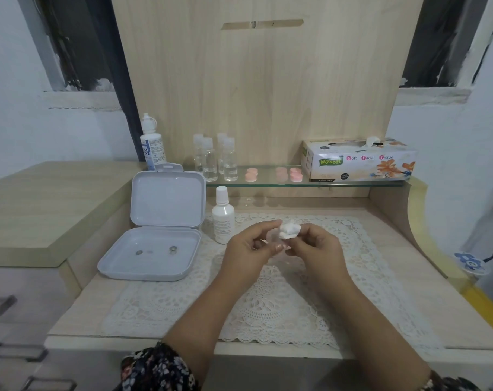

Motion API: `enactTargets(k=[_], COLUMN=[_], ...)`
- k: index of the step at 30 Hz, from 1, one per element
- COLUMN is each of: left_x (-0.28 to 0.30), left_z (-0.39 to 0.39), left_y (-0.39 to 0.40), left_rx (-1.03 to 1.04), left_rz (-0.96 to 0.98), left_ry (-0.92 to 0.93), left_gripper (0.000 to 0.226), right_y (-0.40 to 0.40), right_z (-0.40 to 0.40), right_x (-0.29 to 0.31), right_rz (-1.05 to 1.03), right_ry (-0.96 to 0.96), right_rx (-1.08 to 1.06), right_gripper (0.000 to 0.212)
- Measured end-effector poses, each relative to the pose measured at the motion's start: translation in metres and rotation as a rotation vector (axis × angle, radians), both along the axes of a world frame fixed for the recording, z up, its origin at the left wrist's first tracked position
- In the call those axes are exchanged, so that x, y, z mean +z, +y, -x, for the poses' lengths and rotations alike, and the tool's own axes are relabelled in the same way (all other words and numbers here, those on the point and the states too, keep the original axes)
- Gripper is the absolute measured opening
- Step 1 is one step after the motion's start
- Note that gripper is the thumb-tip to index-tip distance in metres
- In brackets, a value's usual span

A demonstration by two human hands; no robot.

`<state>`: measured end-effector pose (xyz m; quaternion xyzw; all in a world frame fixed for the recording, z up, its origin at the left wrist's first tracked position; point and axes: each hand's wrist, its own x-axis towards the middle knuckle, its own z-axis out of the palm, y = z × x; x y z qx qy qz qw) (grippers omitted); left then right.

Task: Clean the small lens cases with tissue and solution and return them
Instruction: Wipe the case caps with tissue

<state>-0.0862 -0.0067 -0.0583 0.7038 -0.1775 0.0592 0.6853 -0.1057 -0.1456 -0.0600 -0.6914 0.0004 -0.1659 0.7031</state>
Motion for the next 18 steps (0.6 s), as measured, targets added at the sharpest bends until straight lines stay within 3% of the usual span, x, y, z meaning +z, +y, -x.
enactTargets(k=[3, 8, 15, 18], left_x=[-0.003, -0.007, -0.008, -0.009], left_z=[-0.006, -0.009, -0.006, -0.002], left_y=[0.002, 0.004, 0.003, 0.002], left_rx=[0.065, 0.12, 0.136, 0.12], left_rz=[0.01, -0.035, -0.107, -0.146], left_ry=[0.018, 0.017, 0.017, 0.012], left_gripper=[0.039, 0.034, 0.032, 0.035], right_y=[-0.002, -0.001, -0.003, -0.002], right_z=[-0.002, 0.0, 0.0, 0.001], right_x=[-0.005, -0.01, -0.011, -0.01], right_rz=[0.025, 0.614, 0.802, 0.863], right_ry=[-0.019, -0.192, -0.324, -0.247], right_rx=[-0.131, -0.155, -0.091, -0.076], right_gripper=[0.008, 0.015, 0.014, 0.015])
